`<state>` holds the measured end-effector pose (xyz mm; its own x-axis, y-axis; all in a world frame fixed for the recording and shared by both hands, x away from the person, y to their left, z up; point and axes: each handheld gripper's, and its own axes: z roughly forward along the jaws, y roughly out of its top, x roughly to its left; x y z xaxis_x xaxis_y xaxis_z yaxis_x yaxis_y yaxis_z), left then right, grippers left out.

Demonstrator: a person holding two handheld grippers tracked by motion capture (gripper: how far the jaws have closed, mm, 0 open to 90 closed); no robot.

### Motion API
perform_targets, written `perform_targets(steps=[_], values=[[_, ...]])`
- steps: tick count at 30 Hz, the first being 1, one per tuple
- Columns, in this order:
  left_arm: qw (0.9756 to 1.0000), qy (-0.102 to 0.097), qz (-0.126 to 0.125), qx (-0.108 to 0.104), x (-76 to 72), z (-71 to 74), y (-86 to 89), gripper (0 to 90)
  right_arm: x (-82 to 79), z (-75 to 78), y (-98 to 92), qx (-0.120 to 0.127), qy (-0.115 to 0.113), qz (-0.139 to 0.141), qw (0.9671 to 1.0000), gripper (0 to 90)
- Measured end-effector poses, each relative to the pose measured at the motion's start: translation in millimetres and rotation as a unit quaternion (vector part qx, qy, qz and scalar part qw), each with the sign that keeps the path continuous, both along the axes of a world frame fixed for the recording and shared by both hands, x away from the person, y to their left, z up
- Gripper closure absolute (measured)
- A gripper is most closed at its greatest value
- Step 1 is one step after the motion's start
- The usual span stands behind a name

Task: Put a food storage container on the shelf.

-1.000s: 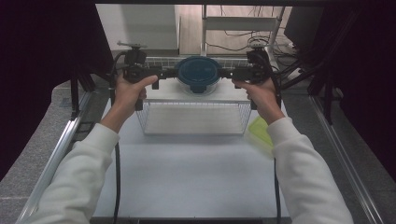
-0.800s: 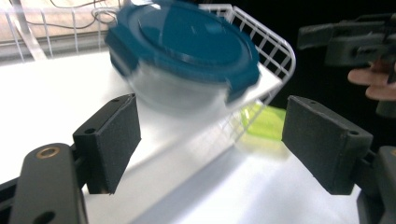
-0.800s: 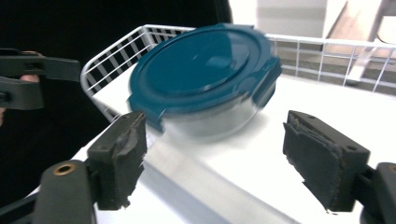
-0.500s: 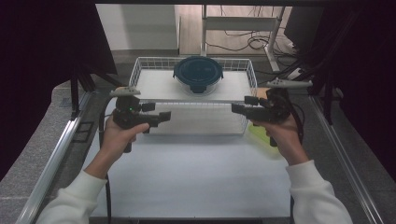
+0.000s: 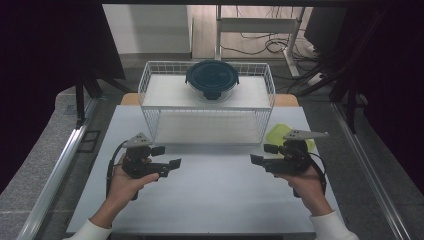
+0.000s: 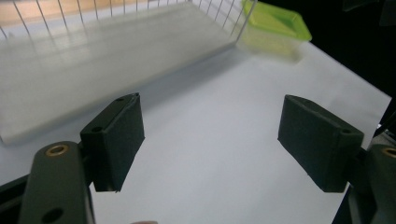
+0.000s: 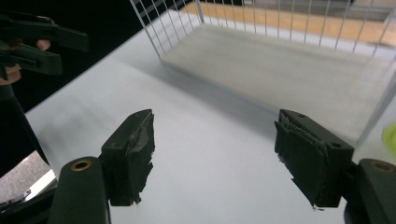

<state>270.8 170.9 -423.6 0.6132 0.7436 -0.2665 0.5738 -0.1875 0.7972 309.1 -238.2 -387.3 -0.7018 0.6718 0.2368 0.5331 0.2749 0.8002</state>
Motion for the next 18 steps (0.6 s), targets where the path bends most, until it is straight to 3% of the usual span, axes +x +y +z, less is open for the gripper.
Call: perform_targets(steps=[5,11,18], values=[[0.9998,0.013,-0.001,0.015,-5.1,-18.5,-0.4,22.2,-5.6,-19.5,-2.0,-0.016,0.015,-0.007,0.9997,28.2],[0.9984,0.024,-0.008,0.050,-7.5,-37.2,-4.1,22.1,-8.5,-40.3,-0.7,-0.037,0.035,-0.003,0.9987,28.2],[0.9986,0.025,-0.009,0.045,-10.8,-38.9,-6.2,22.1,-6.5,-46.5,4.9,-0.040,0.040,0.003,0.9984,28.2]])
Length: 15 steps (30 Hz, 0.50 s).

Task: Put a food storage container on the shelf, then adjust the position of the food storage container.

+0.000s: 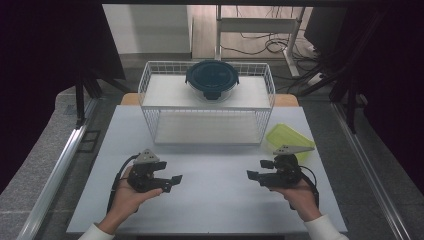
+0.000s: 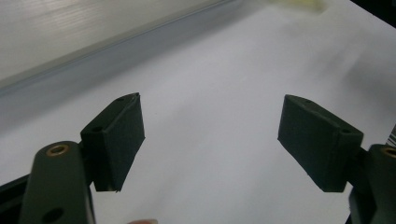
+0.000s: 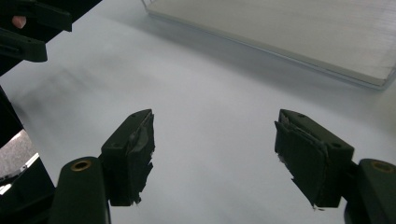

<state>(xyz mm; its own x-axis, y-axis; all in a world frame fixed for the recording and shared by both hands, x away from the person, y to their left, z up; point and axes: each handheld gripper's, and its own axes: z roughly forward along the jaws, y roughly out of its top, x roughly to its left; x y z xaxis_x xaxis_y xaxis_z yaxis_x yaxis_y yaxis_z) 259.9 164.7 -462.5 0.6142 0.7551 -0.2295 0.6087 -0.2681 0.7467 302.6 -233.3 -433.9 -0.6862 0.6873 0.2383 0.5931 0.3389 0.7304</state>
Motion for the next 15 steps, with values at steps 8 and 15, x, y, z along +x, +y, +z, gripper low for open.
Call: perform_targets(steps=[8,15], values=[[0.9997,-0.002,0.023,-0.010,-6.1,-2.5,13.5,20.9,8.5,3.3,3.4,0.001,-0.005,0.015,0.9999,28.1],[0.9993,0.003,0.036,-0.004,5.0,-7.9,13.8,20.8,13.7,-1.6,-8.4,-0.010,0.006,0.005,0.9999,28.8]])
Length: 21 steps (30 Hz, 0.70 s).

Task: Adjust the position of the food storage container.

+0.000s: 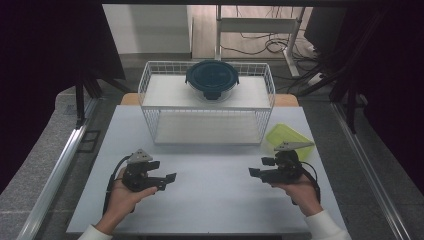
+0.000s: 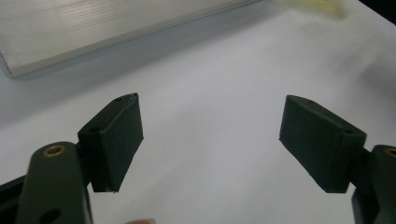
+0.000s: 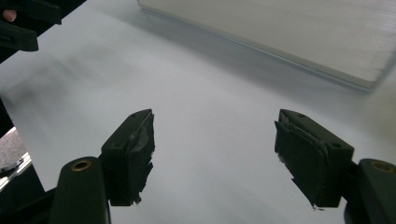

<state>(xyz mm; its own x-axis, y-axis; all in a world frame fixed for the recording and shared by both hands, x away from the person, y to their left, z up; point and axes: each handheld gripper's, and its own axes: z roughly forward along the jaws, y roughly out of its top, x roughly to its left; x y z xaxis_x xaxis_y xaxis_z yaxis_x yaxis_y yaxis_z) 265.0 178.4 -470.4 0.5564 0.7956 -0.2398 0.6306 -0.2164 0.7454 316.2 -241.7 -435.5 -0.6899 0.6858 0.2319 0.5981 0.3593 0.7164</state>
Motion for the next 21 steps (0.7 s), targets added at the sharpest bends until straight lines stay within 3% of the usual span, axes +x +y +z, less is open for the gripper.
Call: perform_targets(steps=[4,10,21], values=[[0.9999,-0.001,-0.010,-0.006,5.8,-1.8,-3.5,20.8,-1.7,3.5,-17.1,0.010,0.001,-0.018,0.9998,31.3],[0.9997,-0.001,-0.023,0.005,7.6,-3.3,-9.8,20.6,1.1,9.0,-41.9,0.015,-0.005,-0.053,0.9985,35.0],[0.9998,0.007,-0.015,0.008,8.3,-6.0,-9.5,20.7,15.6,12.9,-52.5,-0.005,-0.002,-0.082,0.9966,48.8]])
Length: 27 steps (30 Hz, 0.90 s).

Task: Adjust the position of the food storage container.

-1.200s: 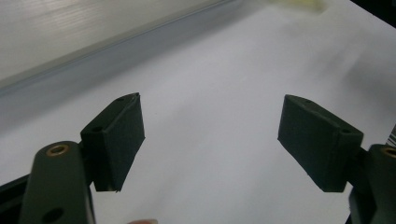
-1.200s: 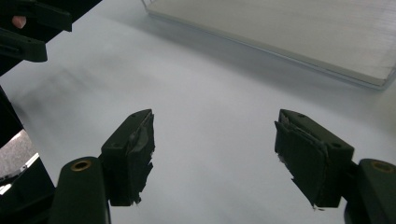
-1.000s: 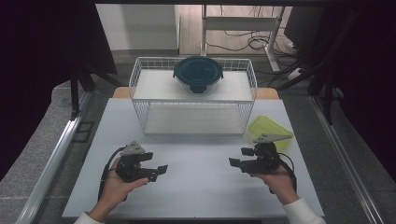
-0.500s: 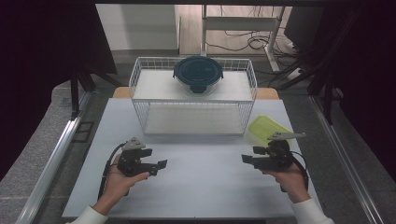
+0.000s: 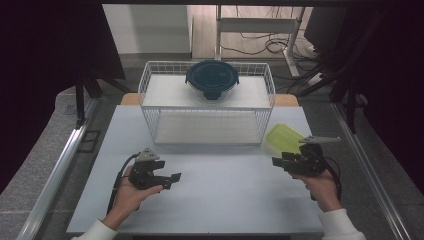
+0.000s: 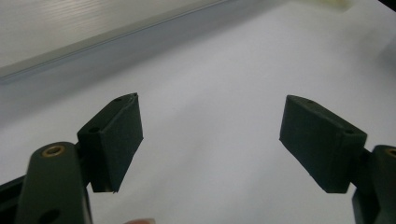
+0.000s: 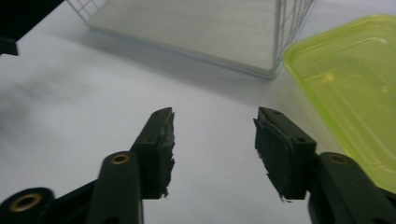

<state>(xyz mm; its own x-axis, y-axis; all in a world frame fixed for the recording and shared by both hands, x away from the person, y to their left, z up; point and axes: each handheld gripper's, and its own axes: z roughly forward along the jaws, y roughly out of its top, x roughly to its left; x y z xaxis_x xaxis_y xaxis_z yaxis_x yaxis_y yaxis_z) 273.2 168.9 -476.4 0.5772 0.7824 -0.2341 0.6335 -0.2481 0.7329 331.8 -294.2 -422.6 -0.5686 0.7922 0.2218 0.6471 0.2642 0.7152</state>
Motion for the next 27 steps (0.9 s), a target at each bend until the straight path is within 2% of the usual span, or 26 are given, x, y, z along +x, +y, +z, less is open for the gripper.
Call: perform_targets(steps=[5,9,12,18,21,24,27], values=[[1.0000,0.006,0.000,0.002,1.1,-3.5,0.9,20.7,25.6,10.0,-5.9,-0.005,-0.005,-0.016,0.9998,63.9],[1.0000,0.008,0.003,0.000,3.6,-5.1,1.6,20.8,61.7,11.3,-15.2,-0.029,0.004,-0.048,0.9984,75.6],[0.9999,0.011,0.005,0.001,5.1,-5.6,2.8,20.9,89.4,9.0,-23.3,-0.036,0.014,-0.072,0.9966,81.8],[0.9999,0.014,0.006,0.003,7.9,-8.0,3.2,21.0,135.1,0.9,-27.1,-0.073,0.021,-0.105,0.9915,88.4],[0.9998,0.017,0.006,0.003,9.3,-9.3,4.1,21.1,152.7,-7.1,-26.6,-0.099,0.026,-0.106,0.9890,88.6],[0.9994,0.027,0.006,-0.019,11.0,-8.5,6.6,21.3,167.3,-15.7,-26.0,-0.122,0.034,-0.112,0.9856,88.6],[0.9994,0.027,0.010,-0.019,12.6,-9.0,8.5,21.3,177.6,-22.3,-26.7,-0.121,0.031,-0.110,0.9861,88.6]])
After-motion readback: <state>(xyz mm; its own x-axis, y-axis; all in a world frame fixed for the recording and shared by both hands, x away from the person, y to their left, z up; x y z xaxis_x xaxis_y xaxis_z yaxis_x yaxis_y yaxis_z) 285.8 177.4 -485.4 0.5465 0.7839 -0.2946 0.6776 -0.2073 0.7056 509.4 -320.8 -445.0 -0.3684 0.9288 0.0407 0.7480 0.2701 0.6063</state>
